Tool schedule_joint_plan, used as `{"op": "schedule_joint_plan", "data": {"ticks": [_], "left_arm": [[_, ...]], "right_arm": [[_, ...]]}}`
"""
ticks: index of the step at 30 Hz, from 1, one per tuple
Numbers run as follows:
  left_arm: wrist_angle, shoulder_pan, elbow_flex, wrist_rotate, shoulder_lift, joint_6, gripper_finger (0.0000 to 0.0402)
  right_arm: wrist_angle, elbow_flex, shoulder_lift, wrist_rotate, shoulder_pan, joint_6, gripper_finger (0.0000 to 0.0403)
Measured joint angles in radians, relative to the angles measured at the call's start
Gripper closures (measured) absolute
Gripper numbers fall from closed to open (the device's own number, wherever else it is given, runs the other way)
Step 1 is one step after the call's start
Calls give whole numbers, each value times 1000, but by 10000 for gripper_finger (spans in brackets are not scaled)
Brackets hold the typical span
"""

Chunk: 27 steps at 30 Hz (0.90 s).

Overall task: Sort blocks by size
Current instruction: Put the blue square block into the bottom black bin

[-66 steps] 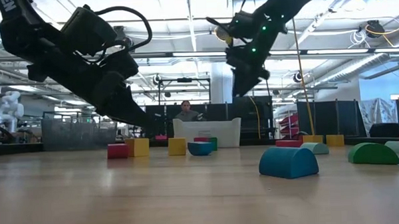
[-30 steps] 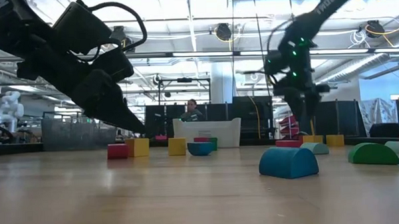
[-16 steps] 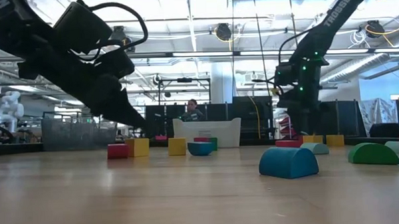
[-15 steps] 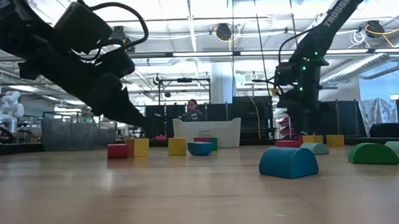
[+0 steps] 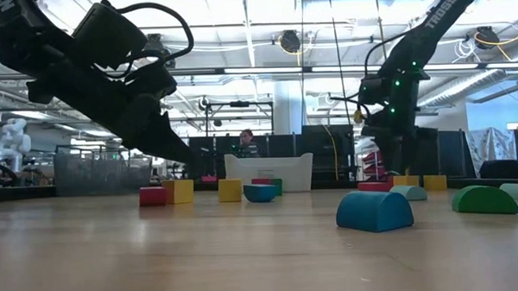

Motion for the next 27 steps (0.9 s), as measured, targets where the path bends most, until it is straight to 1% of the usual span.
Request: {"op": "schedule_joint_plan", "data": {"ticks": [16,20,27], "left_arm": [[4,0,0,0,0,-8,224],[4,0,0,0,0,-7,224],[4,0,0,0,0,-6,224]], "right_arm": [[36,1,60,-5,-13,55,166],[48,1,64,-5,-13,71,180],[44,1,78,-5,-17,78,217]]}}
